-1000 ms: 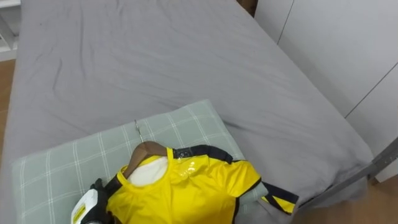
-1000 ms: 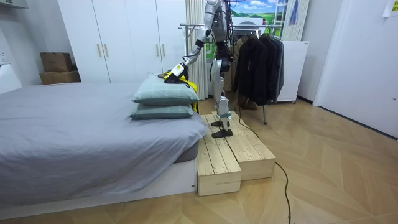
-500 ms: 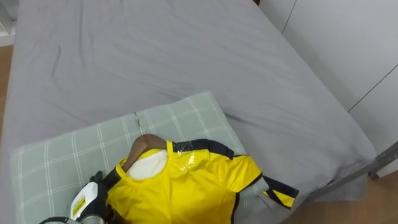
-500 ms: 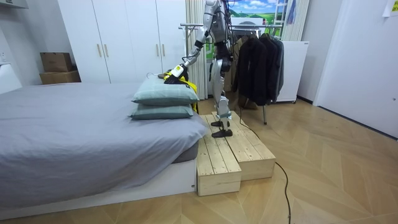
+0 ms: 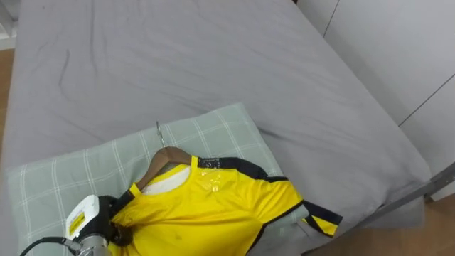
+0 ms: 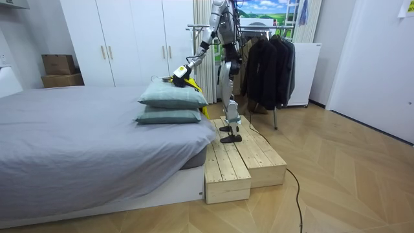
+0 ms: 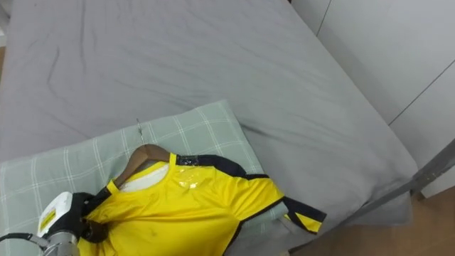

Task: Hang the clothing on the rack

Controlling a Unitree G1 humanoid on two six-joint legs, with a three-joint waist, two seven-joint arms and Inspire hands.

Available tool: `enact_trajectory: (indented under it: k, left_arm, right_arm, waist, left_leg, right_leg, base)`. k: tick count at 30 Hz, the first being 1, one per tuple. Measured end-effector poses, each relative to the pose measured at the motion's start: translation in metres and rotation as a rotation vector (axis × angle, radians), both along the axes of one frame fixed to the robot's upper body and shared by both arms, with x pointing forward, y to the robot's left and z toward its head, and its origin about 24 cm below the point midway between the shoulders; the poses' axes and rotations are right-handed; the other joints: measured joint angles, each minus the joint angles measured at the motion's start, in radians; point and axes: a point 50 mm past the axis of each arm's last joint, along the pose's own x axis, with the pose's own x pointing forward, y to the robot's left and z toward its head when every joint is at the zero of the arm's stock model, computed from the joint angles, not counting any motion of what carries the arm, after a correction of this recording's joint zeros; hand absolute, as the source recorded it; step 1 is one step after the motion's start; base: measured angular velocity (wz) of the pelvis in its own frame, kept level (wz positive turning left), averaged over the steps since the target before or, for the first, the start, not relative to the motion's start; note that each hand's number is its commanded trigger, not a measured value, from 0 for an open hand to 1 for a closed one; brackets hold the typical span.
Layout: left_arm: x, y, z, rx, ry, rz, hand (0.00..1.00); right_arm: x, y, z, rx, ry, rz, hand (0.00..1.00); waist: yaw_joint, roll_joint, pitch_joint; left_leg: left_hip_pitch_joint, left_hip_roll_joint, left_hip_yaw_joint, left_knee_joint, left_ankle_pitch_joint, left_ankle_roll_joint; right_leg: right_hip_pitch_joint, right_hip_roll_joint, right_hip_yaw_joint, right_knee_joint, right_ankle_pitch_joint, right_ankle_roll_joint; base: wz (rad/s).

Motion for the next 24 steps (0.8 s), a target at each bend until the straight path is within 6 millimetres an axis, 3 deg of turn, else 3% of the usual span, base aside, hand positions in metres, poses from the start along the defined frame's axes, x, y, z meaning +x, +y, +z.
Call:
enact_trajectory:
  k: [24]
  left_arm:
    - [-0.0007, -0.0006, -0.0006, 0.010, 0.001, 0.011, 1.00]
  right_arm:
    - [0.0022, -0.0008, 0.0009, -0.006, -0.013, 0.012, 0.00]
  waist:
    - [0.000, 0.009, 0.0023]
  left_leg:
    - [0.006, 0.000, 0.004, -0.004, 0.000, 0.000]
  right_leg:
    - [0.002, 0.000, 0.001, -0.002, 0.000, 0.000]
  base:
    - [0.00]
